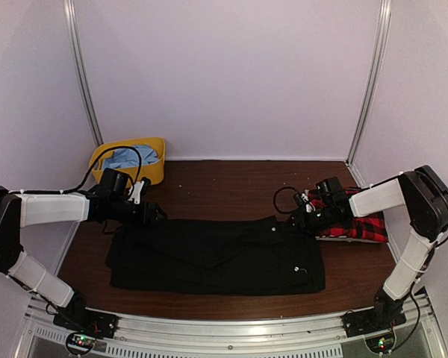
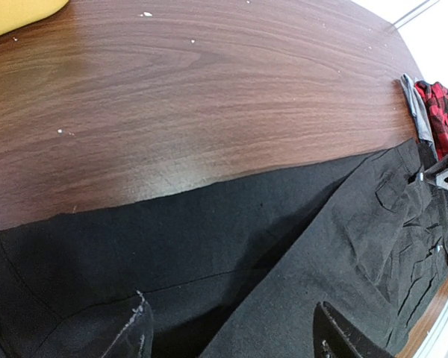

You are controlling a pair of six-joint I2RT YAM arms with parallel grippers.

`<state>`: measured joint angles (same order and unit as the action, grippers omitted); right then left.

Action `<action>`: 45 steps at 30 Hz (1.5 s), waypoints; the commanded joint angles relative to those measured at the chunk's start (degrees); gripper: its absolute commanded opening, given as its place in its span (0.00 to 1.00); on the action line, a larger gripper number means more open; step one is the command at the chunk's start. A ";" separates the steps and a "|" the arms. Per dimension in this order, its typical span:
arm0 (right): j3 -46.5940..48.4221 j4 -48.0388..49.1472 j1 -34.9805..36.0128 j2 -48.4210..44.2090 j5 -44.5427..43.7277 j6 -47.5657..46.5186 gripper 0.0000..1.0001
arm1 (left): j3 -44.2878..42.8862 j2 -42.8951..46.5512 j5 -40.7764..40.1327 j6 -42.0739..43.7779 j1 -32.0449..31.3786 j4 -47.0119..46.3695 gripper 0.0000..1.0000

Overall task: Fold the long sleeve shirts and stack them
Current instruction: Move the sleeve of the 1/3-folded shirt.

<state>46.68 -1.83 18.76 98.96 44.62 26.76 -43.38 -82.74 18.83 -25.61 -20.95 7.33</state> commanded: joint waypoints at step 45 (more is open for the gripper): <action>-1.04 -3.19 -0.65 -6.15 -7.12 -1.45 0.00 | 2.42 -0.28 -3.88 0.29 -0.47 -3.10 0.75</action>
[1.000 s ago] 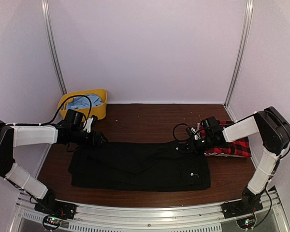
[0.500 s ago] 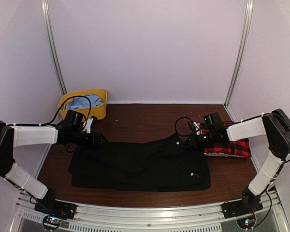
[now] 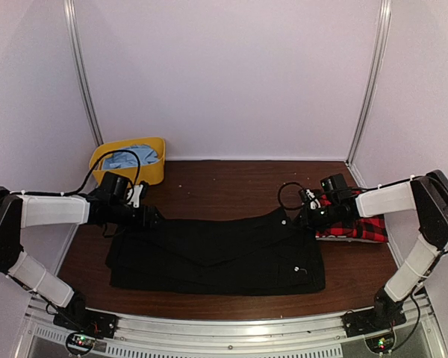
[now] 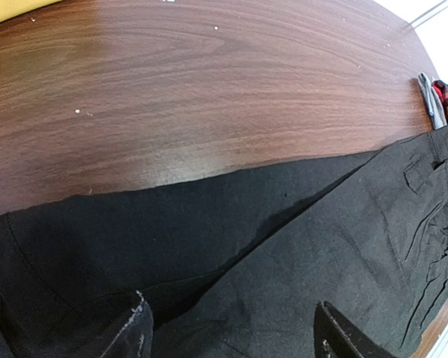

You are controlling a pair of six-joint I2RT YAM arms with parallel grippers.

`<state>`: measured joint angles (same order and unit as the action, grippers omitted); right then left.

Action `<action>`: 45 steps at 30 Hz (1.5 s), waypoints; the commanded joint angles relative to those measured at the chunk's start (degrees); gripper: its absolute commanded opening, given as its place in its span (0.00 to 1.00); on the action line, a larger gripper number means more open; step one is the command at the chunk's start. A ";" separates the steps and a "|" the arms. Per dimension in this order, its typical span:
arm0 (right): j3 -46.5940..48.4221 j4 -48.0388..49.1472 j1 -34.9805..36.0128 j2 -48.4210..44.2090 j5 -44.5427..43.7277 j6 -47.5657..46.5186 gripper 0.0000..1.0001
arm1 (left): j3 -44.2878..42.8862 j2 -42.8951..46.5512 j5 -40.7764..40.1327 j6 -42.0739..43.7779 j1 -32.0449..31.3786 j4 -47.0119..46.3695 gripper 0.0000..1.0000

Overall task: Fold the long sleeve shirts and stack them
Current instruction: Move the sleeve of the 1/3-folded shirt.

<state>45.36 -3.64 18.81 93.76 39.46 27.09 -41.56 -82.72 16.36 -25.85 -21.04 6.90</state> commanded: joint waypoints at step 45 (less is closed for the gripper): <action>2.52 -9.26 2.46 -8.30 -13.00 -7.13 0.42 | -2.64 -10.07 -30.74 4.53 -11.91 1.13 0.77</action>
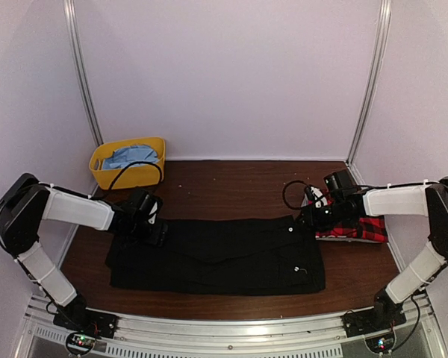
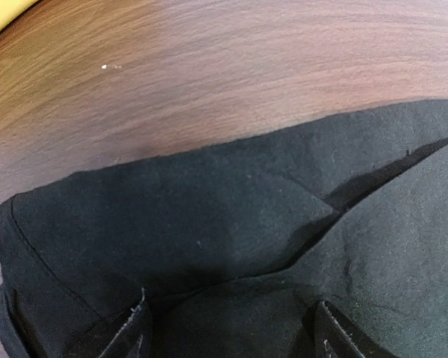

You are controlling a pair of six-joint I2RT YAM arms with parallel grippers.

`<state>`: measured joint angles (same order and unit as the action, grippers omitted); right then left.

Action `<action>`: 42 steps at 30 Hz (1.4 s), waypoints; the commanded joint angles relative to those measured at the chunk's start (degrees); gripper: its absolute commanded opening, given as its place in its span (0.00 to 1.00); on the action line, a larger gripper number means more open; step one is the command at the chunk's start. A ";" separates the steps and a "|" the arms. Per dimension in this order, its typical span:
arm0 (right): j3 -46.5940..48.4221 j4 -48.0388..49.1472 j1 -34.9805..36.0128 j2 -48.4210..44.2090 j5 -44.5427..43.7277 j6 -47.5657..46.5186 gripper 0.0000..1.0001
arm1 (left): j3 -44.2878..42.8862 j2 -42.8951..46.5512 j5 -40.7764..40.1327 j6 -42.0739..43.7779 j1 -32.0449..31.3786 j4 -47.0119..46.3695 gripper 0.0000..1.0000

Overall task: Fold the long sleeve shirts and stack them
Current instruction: Move the sleeve of the 1/3-folded shirt, then rotate the rectangle-folded shirt at the center of the board.

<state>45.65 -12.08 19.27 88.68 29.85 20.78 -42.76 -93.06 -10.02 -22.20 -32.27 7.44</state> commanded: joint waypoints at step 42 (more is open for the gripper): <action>-0.02 1.32 16.50 -2.34 -15.09 -8.60 0.99 | 20.26 21.46 19.04 -18.79 2.25 -4.03 0.94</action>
<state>46.81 -11.97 35.16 84.62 14.20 12.36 -23.64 -68.86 6.57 -40.05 -31.29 7.25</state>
